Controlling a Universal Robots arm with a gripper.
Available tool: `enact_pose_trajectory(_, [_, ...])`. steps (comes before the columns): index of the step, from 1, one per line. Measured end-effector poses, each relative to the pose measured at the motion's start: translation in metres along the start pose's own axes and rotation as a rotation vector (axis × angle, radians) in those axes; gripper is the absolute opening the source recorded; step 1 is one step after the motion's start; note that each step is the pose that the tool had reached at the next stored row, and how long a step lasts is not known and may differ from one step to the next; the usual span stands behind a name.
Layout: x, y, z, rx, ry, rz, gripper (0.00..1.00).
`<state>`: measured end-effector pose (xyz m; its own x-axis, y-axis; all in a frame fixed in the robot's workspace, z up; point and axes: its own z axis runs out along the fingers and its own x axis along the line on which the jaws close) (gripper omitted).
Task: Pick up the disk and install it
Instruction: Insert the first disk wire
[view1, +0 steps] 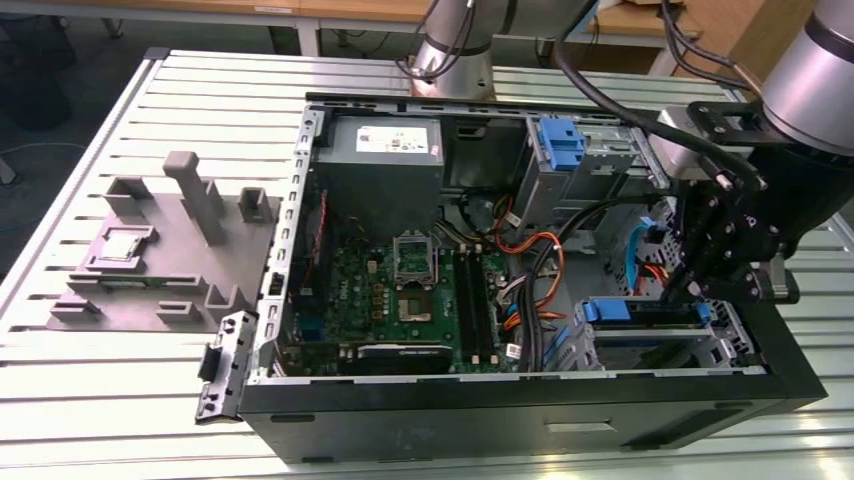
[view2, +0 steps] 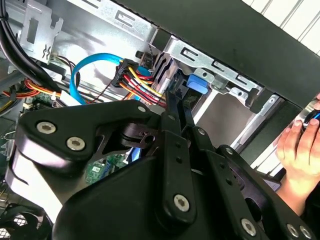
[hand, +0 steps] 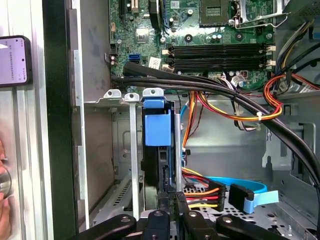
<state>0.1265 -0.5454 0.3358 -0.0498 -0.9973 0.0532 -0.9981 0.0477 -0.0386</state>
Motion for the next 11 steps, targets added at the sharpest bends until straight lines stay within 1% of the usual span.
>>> enact_pose_trajectory(11, [0.0004, 0.0003, 0.0023, 0.0001, 0.0001, 0.000, 0.17])
